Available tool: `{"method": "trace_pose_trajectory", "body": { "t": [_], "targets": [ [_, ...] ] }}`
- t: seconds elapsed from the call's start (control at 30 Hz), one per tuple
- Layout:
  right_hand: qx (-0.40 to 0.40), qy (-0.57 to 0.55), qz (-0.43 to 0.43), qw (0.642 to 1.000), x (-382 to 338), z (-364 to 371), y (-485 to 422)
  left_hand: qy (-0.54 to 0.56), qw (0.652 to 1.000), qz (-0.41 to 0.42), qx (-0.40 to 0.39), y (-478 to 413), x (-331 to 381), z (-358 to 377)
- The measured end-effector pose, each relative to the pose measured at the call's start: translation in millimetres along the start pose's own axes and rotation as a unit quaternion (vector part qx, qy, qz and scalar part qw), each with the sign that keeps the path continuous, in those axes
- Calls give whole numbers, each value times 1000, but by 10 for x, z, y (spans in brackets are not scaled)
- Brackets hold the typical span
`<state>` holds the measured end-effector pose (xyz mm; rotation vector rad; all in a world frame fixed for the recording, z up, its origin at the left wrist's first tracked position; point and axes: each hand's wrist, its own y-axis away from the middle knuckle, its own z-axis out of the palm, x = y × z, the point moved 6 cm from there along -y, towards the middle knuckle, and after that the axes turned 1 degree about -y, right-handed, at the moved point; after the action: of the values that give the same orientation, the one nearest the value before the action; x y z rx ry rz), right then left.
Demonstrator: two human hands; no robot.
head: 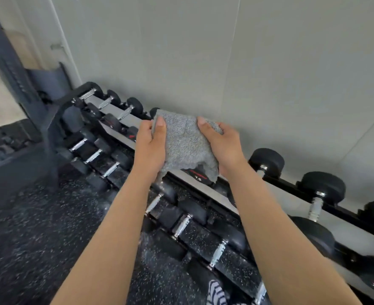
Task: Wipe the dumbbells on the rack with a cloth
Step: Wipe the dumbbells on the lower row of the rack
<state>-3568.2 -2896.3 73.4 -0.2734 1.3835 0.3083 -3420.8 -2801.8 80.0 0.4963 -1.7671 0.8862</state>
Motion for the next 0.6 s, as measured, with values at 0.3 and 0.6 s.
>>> {"method": "trace_pose_trajectory", "body": {
  "t": [0.3, 0.6],
  "targets": [
    [-113, 9, 36, 993, 474, 1337, 218, -37, 993, -61, 97, 68, -502, -1326],
    [-201, 12, 39, 979, 672, 2062, 280, -31, 978, -93, 186, 170, -743, -1981]
  ]
}}
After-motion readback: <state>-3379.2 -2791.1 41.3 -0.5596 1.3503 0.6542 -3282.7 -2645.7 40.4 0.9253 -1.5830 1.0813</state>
